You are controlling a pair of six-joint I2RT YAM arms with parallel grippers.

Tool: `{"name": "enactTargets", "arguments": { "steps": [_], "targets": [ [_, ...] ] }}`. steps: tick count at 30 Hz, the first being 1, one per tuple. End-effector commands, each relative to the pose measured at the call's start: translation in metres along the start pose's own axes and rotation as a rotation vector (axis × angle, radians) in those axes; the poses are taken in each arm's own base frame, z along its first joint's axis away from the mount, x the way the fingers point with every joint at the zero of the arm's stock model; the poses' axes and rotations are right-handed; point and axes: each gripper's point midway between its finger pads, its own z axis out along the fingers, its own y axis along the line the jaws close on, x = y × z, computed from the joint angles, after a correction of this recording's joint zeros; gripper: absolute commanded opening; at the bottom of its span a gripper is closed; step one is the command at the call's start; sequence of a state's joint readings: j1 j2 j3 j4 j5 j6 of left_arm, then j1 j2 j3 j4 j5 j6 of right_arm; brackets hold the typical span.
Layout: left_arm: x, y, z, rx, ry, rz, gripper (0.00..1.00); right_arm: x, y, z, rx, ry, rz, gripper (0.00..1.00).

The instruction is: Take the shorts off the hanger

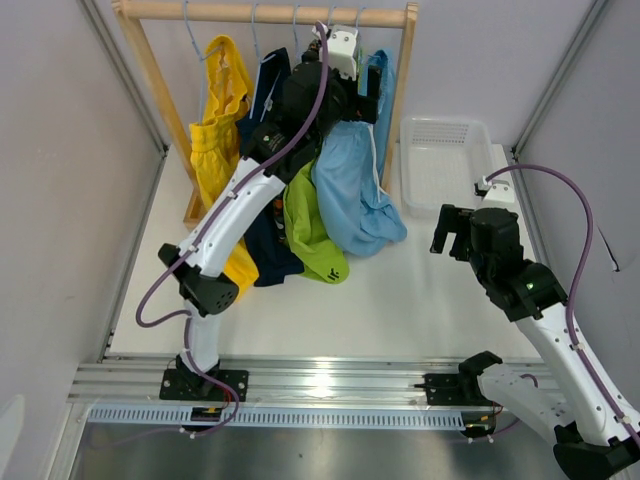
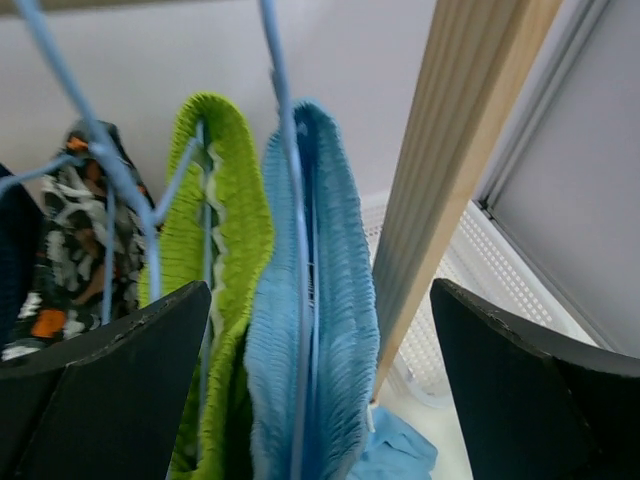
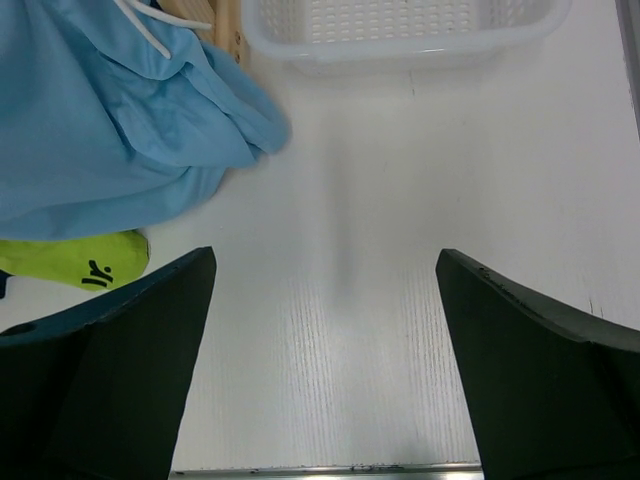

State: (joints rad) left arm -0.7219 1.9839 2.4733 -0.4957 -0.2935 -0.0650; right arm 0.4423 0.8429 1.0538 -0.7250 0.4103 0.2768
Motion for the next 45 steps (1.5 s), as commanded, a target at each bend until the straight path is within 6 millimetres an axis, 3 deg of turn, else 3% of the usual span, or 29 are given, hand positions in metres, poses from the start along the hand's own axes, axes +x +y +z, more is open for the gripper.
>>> {"name": "enactTargets", "arguments": {
  "steps": [1, 2, 4, 7, 12, 15, 16, 19, 25, 28, 29, 34, 37, 40, 45],
  "targets": [
    [-0.021, -0.012, -0.002, 0.050, -0.071, -0.067, 0.97, -0.013, 0.004, -0.003, -0.020, -0.055, 0.028, 0.99],
    [-0.013, -0.012, -0.001, 0.045, -0.056, -0.064, 0.96, -0.011, 0.004, -0.002, -0.021, -0.054, 0.026, 0.99],
    [-0.020, -0.011, -0.006, 0.040, -0.075, -0.068, 0.95, -0.010, 0.005, -0.001, -0.026, -0.055, 0.028, 0.99],
    [-0.006, -0.008, 0.001, 0.021, -0.049, -0.048, 0.93, -0.009, 0.007, 0.000, -0.031, -0.051, 0.027, 1.00],
    [0.014, -0.007, 0.012, -0.001, -0.006, -0.038, 0.82, -0.008, 0.006, 0.000, -0.034, -0.054, 0.029, 1.00],
    [0.020, -0.006, 0.017, -0.014, 0.000, -0.046, 0.59, -0.006, 0.006, -0.001, -0.036, -0.057, 0.028, 1.00],
    [0.022, -0.006, 0.019, -0.016, 0.003, -0.047, 0.39, -0.006, 0.005, -0.001, -0.035, -0.057, 0.028, 1.00],
    [0.022, -0.006, 0.020, -0.018, 0.004, -0.053, 0.21, -0.005, 0.004, -0.001, -0.031, -0.056, 0.028, 0.99],
    [0.035, -0.009, 0.022, -0.001, 0.042, -0.037, 0.00, -0.005, 0.003, -0.002, -0.029, -0.064, 0.032, 0.99],
    [0.032, -0.012, 0.019, 0.024, 0.043, -0.027, 0.00, -0.004, 0.004, -0.001, -0.030, -0.061, 0.033, 0.99],
    [0.029, -0.012, 0.017, 0.024, 0.037, -0.021, 0.00, -0.003, 0.004, -0.001, -0.031, -0.061, 0.034, 0.99],
    [-0.034, 0.003, -0.009, -0.006, -0.088, -0.011, 0.00, -0.004, 0.003, -0.002, -0.029, -0.069, 0.036, 0.99],
    [-0.078, 0.013, -0.037, -0.017, -0.179, -0.016, 0.00, -0.005, 0.003, -0.002, -0.033, -0.075, 0.040, 0.99],
    [-0.107, 0.023, -0.061, -0.033, -0.244, -0.015, 0.00, -0.006, 0.004, -0.002, -0.035, -0.079, 0.044, 0.99],
    [-0.135, 0.034, -0.091, -0.049, -0.295, -0.002, 0.00, -0.007, 0.003, -0.003, -0.035, -0.083, 0.049, 1.00]
  ]
}}
